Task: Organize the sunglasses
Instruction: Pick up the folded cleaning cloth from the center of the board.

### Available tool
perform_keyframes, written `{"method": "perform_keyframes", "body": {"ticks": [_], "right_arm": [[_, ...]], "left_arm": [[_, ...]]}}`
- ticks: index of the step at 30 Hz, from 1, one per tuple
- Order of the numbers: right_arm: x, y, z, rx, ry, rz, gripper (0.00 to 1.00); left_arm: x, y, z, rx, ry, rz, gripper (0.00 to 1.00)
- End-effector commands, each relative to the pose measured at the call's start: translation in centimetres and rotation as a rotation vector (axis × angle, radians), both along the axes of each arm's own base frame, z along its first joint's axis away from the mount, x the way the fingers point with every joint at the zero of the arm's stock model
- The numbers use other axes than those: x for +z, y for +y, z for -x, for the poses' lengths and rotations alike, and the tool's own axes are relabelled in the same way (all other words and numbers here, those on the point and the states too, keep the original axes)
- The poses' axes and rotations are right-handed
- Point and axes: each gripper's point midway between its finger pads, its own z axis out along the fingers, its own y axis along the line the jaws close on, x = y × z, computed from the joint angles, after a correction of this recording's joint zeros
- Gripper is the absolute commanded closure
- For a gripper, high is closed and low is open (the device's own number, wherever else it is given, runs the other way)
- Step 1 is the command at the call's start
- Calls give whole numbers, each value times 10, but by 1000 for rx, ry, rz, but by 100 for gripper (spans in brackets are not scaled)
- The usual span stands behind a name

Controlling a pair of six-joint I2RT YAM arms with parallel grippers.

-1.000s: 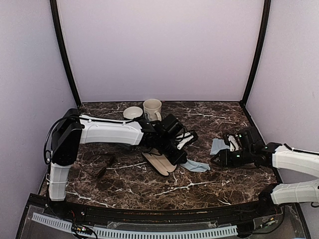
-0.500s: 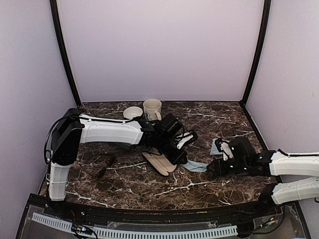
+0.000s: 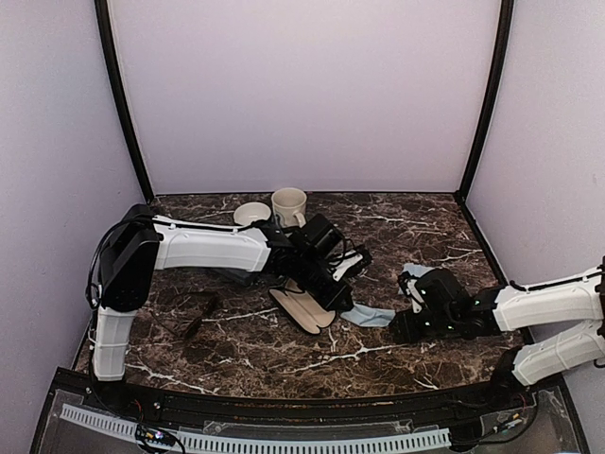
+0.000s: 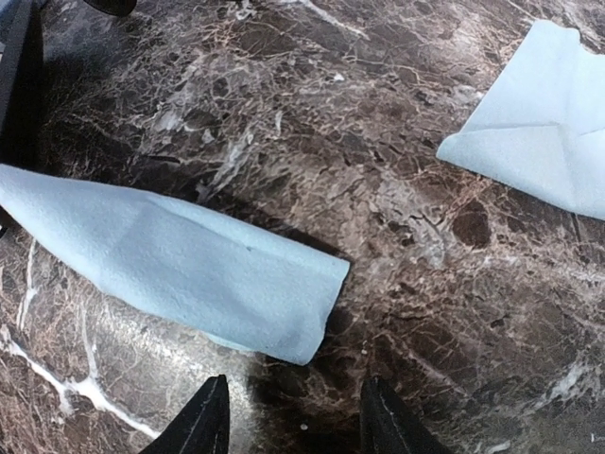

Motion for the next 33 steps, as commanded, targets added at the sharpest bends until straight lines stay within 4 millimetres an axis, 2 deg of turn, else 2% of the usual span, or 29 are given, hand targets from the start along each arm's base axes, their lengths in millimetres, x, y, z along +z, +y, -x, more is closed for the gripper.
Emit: {"method": "perform_keyframes", "body": {"ticks": [1, 10, 23, 29, 33], "right_arm": [[14, 11, -17, -3, -64, 6, 54], [15, 18, -20, 28, -64, 13, 71], [14, 19, -22, 28, -56, 30, 89], [24, 23, -19, 49, -54, 0, 99], [34, 27, -14, 75, -47, -29, 100]], "left_arm": [[6, -3, 0, -3, 11, 16, 100], [6, -3, 0, -4, 11, 17, 100], [5, -3, 1, -2, 12, 13, 100], [3, -2, -1, 5, 7, 6, 100], [7, -3, -2, 8, 0, 13, 100]]}}
